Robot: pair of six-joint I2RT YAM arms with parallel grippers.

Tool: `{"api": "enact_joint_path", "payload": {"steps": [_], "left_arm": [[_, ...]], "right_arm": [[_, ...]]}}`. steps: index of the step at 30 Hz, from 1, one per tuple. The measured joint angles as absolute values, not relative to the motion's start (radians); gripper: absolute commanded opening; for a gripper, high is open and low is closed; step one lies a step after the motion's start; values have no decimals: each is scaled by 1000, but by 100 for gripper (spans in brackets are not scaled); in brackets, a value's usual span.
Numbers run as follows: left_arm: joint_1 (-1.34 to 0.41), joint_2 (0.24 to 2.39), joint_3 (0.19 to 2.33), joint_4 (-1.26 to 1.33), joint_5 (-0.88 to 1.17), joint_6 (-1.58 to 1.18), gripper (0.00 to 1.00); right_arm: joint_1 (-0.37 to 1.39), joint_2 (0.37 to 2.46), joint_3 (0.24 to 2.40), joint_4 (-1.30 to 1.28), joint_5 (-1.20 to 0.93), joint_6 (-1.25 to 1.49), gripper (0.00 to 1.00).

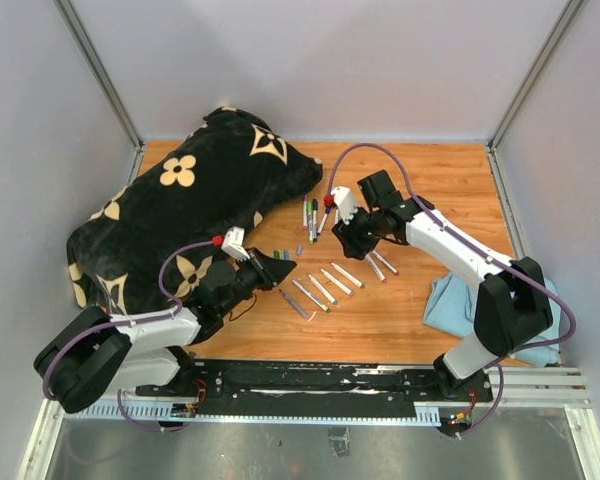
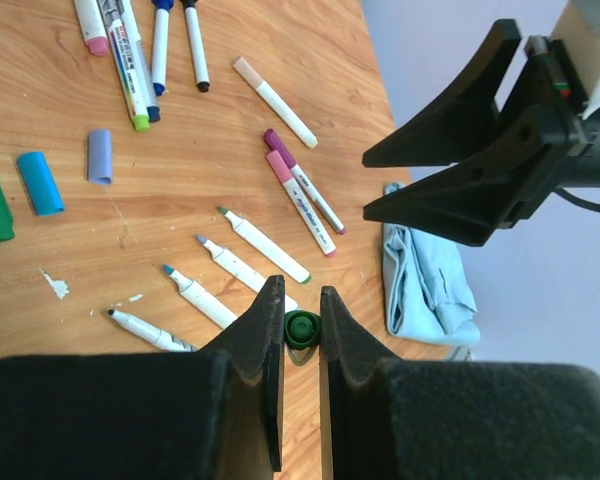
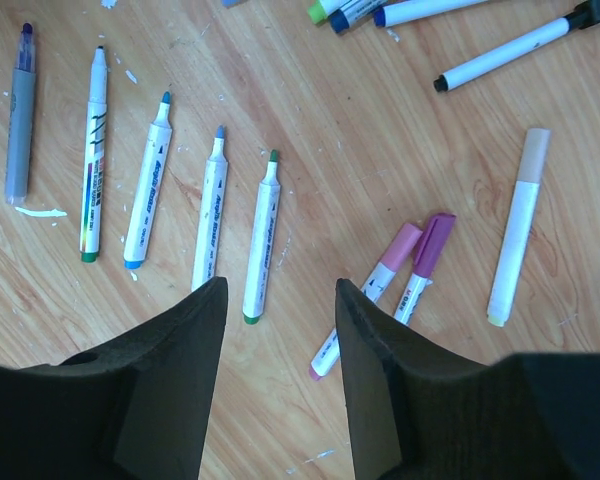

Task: Open the pen caps
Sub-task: Place the pen at the center of the board, then place the pen cap at the center of the board.

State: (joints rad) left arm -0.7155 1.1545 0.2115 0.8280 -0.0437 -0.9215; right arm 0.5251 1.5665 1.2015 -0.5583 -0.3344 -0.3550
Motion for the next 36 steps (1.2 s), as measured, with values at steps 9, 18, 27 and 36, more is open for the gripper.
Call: {"api": "enact_joint_path", "payload": {"steps": [9,18,27,36], "left_arm": [[-759,1260,274,827,-75,-912,0],[-795,1351,347,768,-113,-897,0],[-820,1418,437,662,-162,-891,0],[-834,1460,477,587,-204,-881,0]], "right_arm": [[492,1533,1201,-560,-370,-368,49],[477,1527,1201,-564,-385,-369,50],[477,1516,1201,-567,-393,-369,50],[477,1516,1201,-567,-393,-369,50]]}}
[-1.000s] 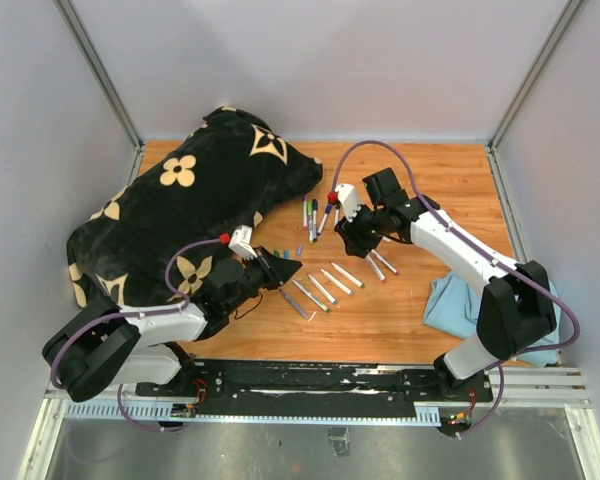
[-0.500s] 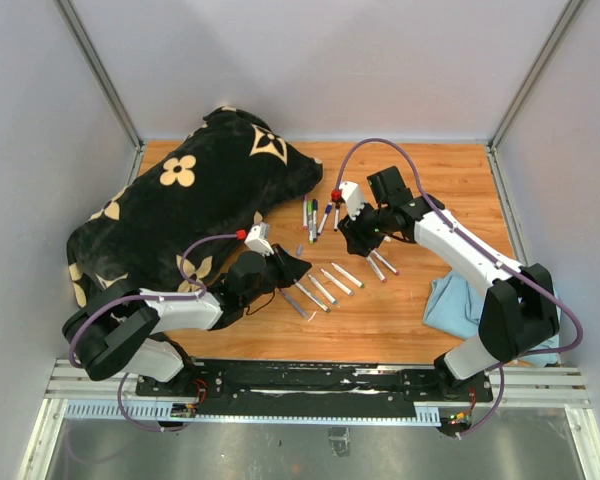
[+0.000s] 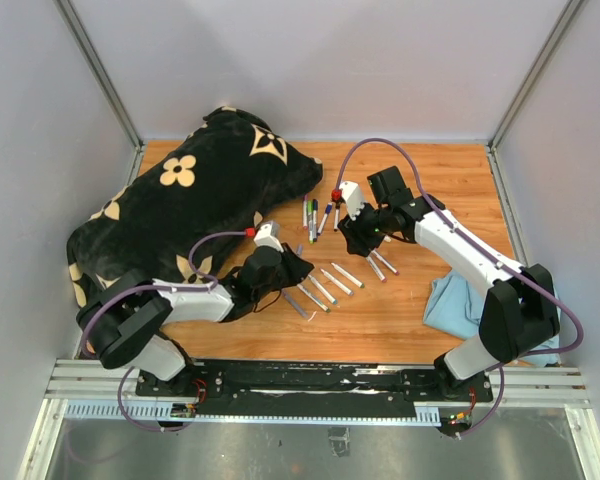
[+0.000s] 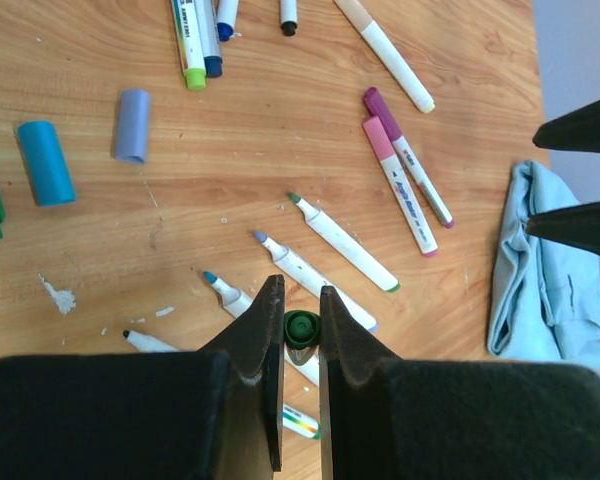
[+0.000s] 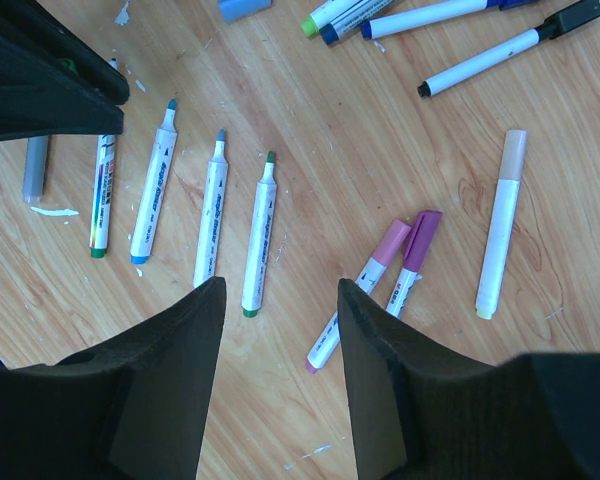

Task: Open the pen caps
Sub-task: Place the pen cap at the center of the board.

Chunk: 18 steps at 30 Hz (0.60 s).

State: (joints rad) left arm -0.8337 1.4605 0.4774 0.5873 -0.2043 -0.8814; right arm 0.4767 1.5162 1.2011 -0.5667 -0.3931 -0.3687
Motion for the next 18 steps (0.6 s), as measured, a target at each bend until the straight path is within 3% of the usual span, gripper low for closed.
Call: {"api": "enact_joint_path", "payload": {"steps": [18], "left_arm": [[-841,1659,688,417,-266,-860,0]], "right_arm": [[424,1516,1201,-567,-392,-368,50]]}}
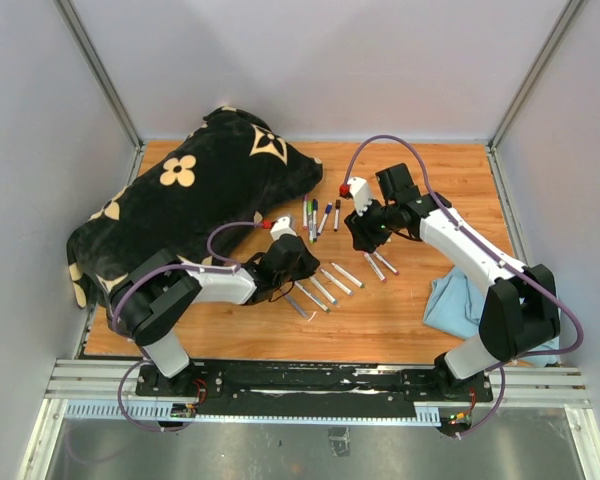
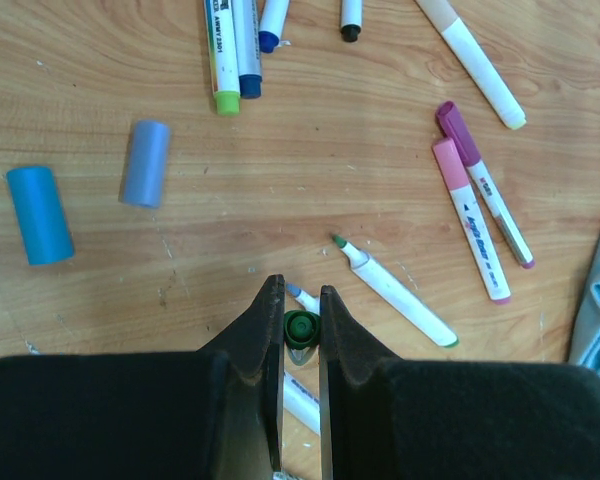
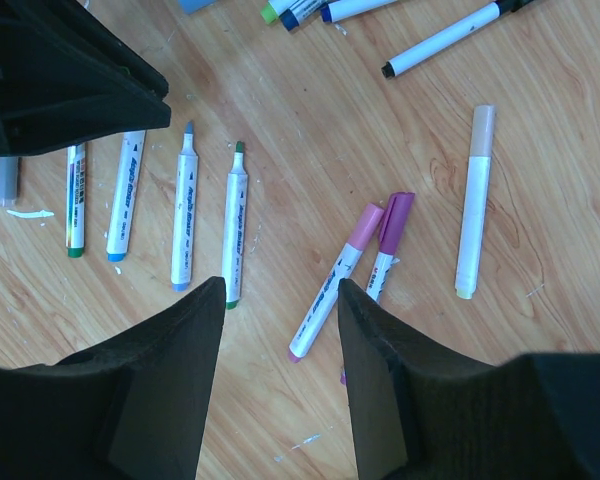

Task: Open the pen caps
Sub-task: Place the pen cap at the center of the board.

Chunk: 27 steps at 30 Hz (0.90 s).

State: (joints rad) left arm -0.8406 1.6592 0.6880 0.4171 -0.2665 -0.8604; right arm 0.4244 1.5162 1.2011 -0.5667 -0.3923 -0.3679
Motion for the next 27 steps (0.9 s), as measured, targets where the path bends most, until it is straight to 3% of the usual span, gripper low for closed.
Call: {"api": "enact_joint_path", "payload": {"steps": [27], "left_arm": [[-842,1898,1055,92,-462,-785,1]], "right_arm": [[402,1514,1201,-567,-393,-368,50]]}}
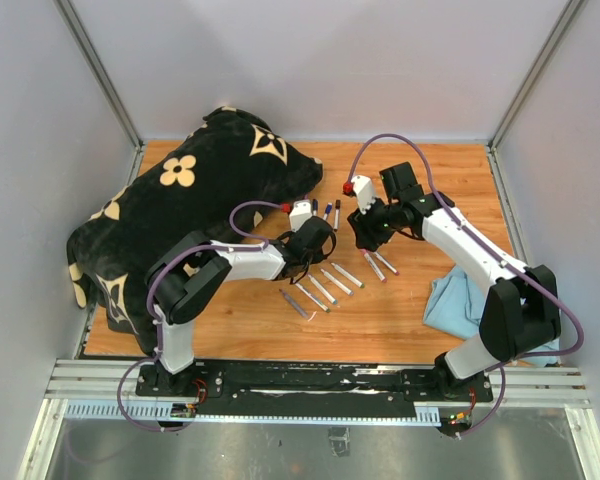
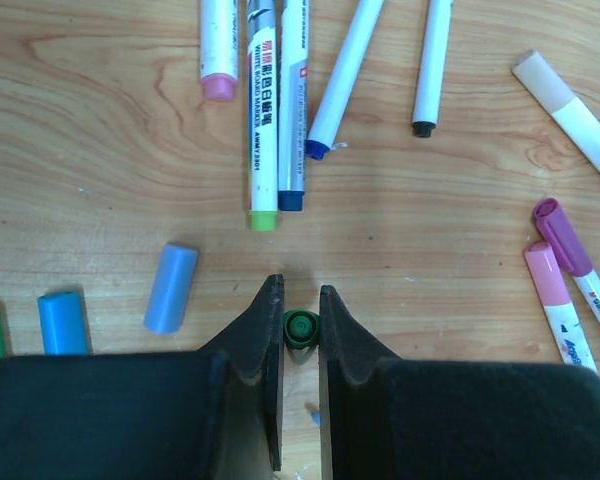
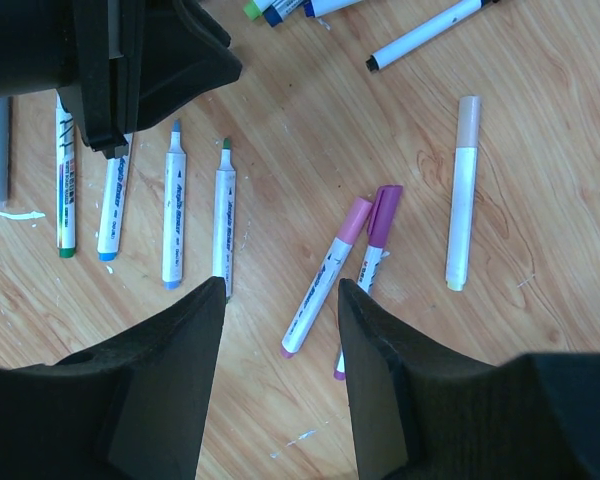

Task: Open the pen caps
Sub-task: Place the pen cap at the center of the board.

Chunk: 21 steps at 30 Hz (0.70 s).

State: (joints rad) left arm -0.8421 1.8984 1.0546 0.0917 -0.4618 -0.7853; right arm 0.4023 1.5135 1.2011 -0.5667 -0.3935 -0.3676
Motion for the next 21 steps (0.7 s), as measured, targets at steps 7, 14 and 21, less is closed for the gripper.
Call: {"api": "enact_joint_path", "payload": {"steps": [7,14,21], "left_arm": [[-841,1899,1055,65,-486,-786,13],[-837,1905,1055,63,-498,-793,28],[-834,1906,1057,65,-501,-793,34]], "right_arm": [[402,1507,1201,-567,-394,-368,50],[398,1499,1201,-567,-398,-368,50],[394,1498,1201,-567,-401,-368,50]]}}
